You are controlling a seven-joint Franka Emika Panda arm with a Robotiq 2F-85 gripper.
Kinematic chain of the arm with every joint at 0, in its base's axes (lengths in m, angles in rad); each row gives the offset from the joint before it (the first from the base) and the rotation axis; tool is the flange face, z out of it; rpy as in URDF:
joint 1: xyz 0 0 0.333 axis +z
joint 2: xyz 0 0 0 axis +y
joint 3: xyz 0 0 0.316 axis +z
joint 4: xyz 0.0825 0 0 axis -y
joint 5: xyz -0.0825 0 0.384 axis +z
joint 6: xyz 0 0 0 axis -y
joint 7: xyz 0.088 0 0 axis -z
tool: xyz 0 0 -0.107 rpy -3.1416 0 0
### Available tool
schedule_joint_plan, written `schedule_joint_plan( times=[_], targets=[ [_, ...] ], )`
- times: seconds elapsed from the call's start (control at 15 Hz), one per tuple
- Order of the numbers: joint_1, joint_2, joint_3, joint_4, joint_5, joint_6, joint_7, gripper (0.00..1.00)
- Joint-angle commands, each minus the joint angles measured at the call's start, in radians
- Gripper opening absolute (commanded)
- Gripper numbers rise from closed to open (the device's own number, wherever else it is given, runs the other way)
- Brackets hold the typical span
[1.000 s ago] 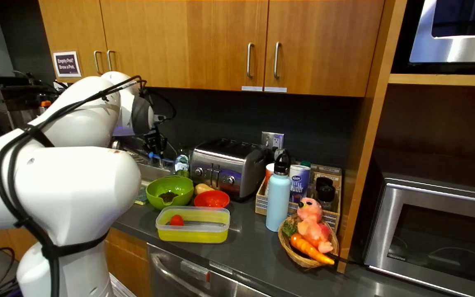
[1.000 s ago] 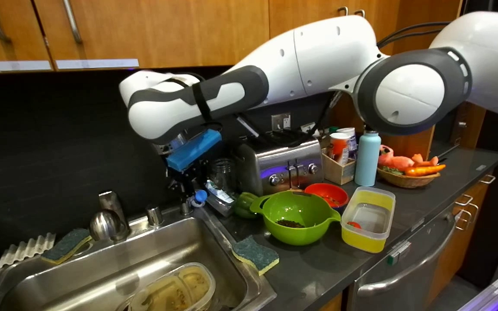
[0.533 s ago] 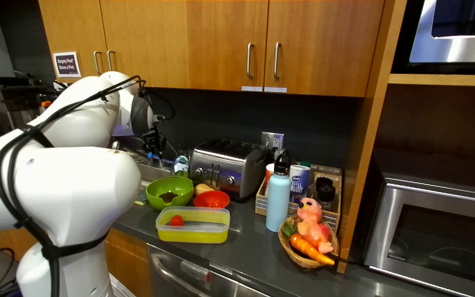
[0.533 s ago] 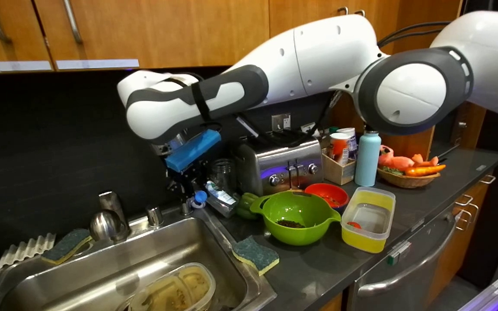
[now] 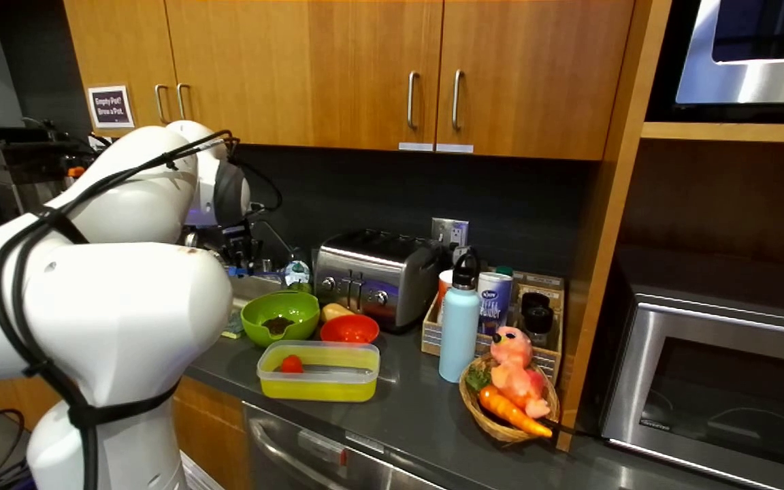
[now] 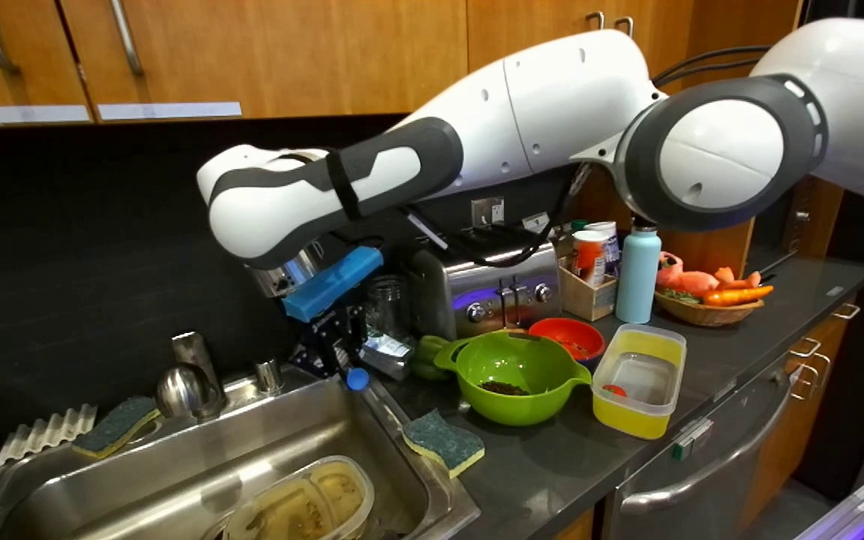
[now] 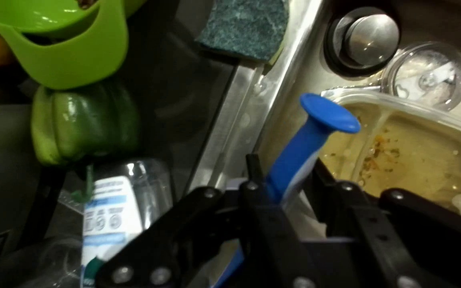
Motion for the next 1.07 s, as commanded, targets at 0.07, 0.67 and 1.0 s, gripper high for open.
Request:
schedule_joint_plan(
  times=[0.07, 0.67, 1.0],
  targets=[
    [0.002, -0.041, 0.041, -0.087, 0.032, 0.015, 0.006, 0.08],
    [0.013, -0.087, 0.051, -0.138, 0.01, 0.019, 0.021, 0.08],
    [0.002, -0.108, 0.056, -0.153, 0.02, 0.009, 0.014, 0.66]
  ],
)
